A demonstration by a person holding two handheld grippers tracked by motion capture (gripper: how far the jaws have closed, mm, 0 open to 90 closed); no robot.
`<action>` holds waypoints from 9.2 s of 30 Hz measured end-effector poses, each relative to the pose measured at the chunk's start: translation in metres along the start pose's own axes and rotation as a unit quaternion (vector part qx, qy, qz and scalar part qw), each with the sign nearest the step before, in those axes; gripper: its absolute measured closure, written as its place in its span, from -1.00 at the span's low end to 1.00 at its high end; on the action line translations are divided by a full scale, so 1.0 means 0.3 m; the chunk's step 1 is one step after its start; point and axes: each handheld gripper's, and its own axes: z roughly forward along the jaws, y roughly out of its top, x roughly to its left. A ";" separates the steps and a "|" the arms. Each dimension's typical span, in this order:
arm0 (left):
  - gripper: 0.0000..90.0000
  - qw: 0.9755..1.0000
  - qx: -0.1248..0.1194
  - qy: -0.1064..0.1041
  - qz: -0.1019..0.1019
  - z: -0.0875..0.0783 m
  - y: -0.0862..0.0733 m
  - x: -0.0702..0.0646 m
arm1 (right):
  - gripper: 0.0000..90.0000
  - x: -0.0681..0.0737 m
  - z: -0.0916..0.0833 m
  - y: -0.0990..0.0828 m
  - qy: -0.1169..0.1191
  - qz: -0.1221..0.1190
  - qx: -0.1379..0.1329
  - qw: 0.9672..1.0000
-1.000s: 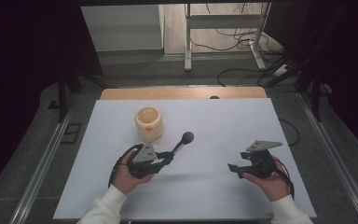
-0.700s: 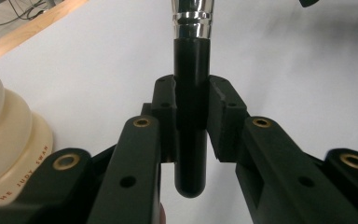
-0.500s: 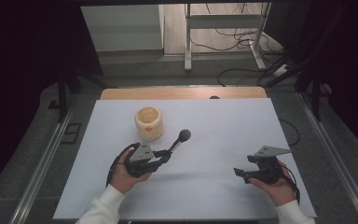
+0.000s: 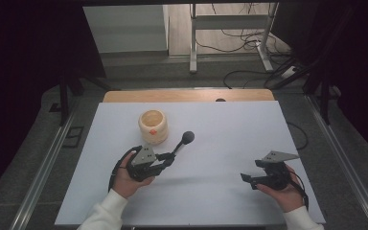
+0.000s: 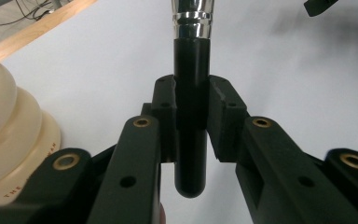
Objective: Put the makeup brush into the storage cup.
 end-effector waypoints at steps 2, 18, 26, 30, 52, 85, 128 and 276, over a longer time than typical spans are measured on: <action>0.66 1.000 0.000 0.000 -0.001 -0.001 0.000 0.001 | -0.55 -0.001 -0.001 0.000 0.000 0.002 0.000 1.000; 0.66 1.000 -0.009 0.007 -0.009 -0.012 0.002 0.011 | -0.55 0.002 0.006 -0.001 0.000 0.000 0.005 1.000; 0.66 1.000 -0.013 0.012 -0.010 -0.016 0.002 0.016 | -0.55 -0.001 0.009 -0.002 -0.001 -0.002 0.009 1.000; 0.66 1.000 -0.016 0.015 -0.013 -0.022 0.002 0.022 | -0.55 -0.002 0.009 -0.002 -0.001 -0.001 0.010 1.000; 0.66 0.998 -0.035 0.033 -0.028 -0.064 0.004 0.056 | -0.55 -0.001 0.016 -0.003 -0.003 0.000 0.015 1.000; 0.66 0.995 -0.060 0.055 -0.051 -0.110 0.002 0.100 | -0.55 -0.001 0.022 -0.005 -0.008 -0.005 0.022 1.000; 0.66 0.990 -0.098 0.069 -0.075 -0.102 0.131 0.241 | -0.56 -0.002 0.023 -0.007 -0.006 -0.005 0.016 1.000; -0.52 0.974 -0.124 0.114 -0.153 0.020 -0.033 0.443 | -0.56 -0.008 0.033 -0.018 -0.005 -0.005 0.032 0.999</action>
